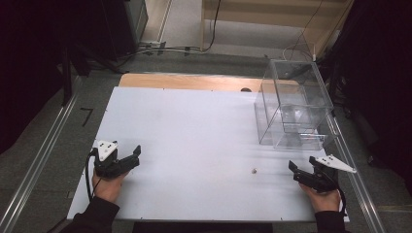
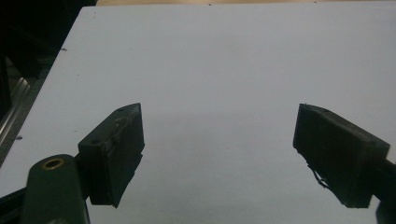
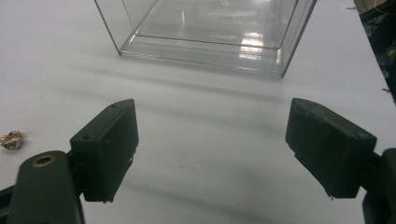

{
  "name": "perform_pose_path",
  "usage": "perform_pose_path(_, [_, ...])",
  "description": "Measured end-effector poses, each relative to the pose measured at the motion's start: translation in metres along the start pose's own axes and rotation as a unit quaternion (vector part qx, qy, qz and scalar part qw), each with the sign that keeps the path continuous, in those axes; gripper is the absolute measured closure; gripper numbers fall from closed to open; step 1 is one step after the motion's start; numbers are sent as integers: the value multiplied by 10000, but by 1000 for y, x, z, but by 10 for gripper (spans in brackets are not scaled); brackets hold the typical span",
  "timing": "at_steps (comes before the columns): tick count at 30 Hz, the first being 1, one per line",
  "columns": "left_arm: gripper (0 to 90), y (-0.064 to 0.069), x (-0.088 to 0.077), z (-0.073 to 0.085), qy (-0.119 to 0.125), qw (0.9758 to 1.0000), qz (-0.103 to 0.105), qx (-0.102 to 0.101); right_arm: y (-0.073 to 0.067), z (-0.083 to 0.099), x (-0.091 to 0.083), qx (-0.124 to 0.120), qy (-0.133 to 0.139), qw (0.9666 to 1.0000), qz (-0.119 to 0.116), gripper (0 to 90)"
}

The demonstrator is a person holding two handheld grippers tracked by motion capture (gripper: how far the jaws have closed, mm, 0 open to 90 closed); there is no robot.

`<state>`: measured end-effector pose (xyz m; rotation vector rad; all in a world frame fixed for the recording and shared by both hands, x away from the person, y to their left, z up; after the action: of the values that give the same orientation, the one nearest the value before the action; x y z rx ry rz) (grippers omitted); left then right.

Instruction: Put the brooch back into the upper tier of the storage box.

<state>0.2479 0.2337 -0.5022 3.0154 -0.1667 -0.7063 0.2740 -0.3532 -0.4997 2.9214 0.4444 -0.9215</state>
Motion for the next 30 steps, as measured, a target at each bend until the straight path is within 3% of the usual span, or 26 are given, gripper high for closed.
perform_pose_path(30, [174, 1, 0, 0, -10, 10000, 36, 26, -10, 0, 3, -98, -55, 9998, -150, 154])
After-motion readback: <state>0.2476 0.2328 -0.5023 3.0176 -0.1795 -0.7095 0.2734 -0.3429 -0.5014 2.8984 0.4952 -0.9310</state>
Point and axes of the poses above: each handheld gripper's, and its own axes: x roughly forward along the jaws, z roughly out of its underside, y roughly to its right, the point moved 1 cm from there along x, roughly forward along the jaws, and after that the axes turned 2 degrees about y, right-handed, at the moved point
